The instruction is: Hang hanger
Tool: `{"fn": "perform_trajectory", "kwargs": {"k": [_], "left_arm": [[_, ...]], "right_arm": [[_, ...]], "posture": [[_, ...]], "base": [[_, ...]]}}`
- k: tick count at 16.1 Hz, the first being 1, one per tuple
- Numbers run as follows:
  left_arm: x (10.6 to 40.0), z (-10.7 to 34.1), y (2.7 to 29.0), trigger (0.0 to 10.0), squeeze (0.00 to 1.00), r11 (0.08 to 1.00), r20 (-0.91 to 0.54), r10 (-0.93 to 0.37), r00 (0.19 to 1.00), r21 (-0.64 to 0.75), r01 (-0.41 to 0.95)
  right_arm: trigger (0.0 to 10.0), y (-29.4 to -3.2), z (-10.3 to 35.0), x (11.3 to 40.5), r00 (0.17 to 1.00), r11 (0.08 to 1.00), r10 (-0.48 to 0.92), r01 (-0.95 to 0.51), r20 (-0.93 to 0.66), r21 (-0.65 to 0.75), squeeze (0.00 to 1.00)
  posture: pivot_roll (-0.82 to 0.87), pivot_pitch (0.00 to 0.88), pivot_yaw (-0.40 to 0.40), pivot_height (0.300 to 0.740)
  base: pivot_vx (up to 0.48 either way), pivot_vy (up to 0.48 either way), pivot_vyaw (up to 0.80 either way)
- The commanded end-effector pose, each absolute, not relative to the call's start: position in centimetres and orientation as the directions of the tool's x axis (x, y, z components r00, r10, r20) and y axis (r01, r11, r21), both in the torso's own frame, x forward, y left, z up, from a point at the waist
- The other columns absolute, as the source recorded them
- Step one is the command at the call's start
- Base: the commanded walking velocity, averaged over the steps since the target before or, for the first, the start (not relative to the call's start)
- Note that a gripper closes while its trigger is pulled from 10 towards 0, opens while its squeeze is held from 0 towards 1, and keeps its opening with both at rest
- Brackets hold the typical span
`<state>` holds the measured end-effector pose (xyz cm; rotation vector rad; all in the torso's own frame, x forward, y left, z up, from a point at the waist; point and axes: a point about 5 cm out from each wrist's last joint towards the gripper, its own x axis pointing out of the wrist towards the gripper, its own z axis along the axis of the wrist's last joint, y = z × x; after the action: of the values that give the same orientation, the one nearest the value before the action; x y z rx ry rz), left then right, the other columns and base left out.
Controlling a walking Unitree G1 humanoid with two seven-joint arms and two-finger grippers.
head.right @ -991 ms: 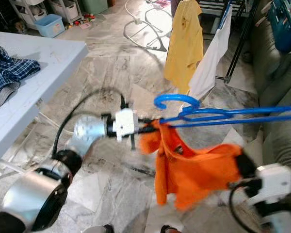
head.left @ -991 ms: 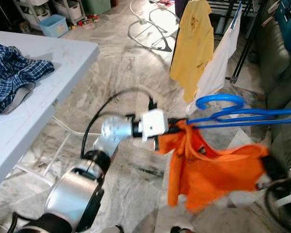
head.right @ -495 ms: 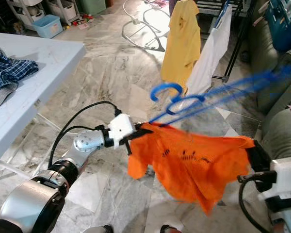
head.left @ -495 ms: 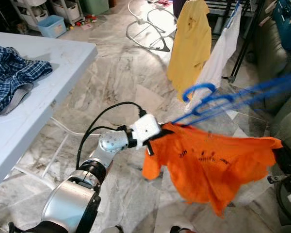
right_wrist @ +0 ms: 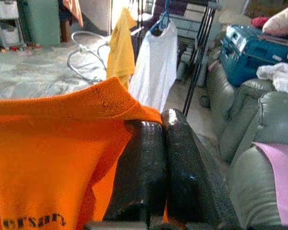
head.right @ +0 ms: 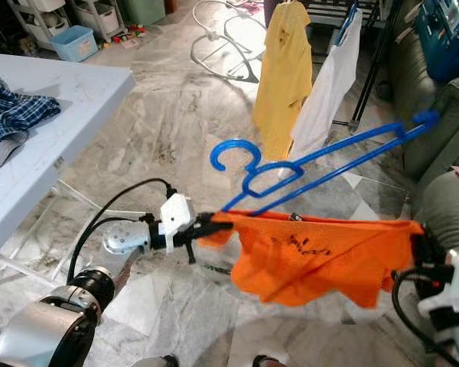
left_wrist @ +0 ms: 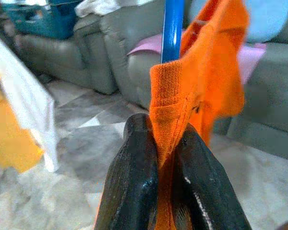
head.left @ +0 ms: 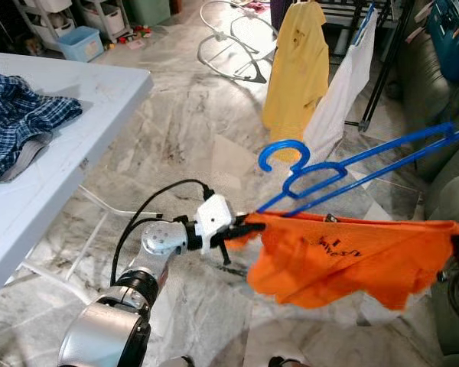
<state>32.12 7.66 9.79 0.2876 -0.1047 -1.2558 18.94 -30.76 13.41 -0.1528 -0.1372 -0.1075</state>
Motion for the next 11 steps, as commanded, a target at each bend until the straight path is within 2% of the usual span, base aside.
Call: {"fn": "perform_trajectory", "kwargs": {"k": [1, 3, 4, 9, 11], "left_arm": [[32.0, 9.8, 8.3, 0.0, 0.00, 0.275, -0.066, -0.951, 0.301, 0.261, 0.925], [31.5, 9.5, 8.2, 0.0, 0.00, 0.197, -0.079, -0.973, 0.219, 0.226, 0.954], [31.2, 9.2, 8.2, 0.0, 0.00, 0.128, -0.115, -0.981, 0.153, 0.200, 0.971], [30.8, 8.6, 8.5, 0.0, 0.00, 0.052, -0.192, -0.978, 0.084, 0.166, 0.985], [30.7, 8.0, 8.8, 0.0, 0.00, 0.050, -0.242, -0.966, 0.089, 0.162, 0.986]], "right_arm": [[0.0, -32.9, 14.3, 18.3, 0.967, 0.963, -0.196, 0.221, 0.164, -0.155, 0.00], [0.0, -33.5, 15.2, 19.0, 0.960, 0.956, -0.202, 0.237, 0.195, -0.174, 0.00], [0.0, -33.9, 16.0, 19.6, 0.954, 0.950, -0.203, 0.246, 0.219, -0.192, 0.00], [0.0, -34.1, 16.8, 19.7, 0.951, 0.946, -0.196, 0.248, 0.239, -0.210, 0.00], [0.0, -33.8, 17.6, 19.6, 0.948, 0.942, -0.178, 0.241, 0.262, -0.233, 0.00]], "posture": [[-0.05, 0.102, 0.012, 0.740], [-0.06, 0.102, 0.015, 0.740], [-0.06, 0.102, 0.016, 0.740], [-0.06, 0.102, 0.019, 0.740], [-0.06, 0.103, 0.022, 0.740]], "base": [[0.000, 0.000, 0.00], [0.000, 0.000, 0.00], [0.000, 0.000, 0.00], [0.000, 0.000, 0.00], [0.000, 0.000, 0.00]]}}
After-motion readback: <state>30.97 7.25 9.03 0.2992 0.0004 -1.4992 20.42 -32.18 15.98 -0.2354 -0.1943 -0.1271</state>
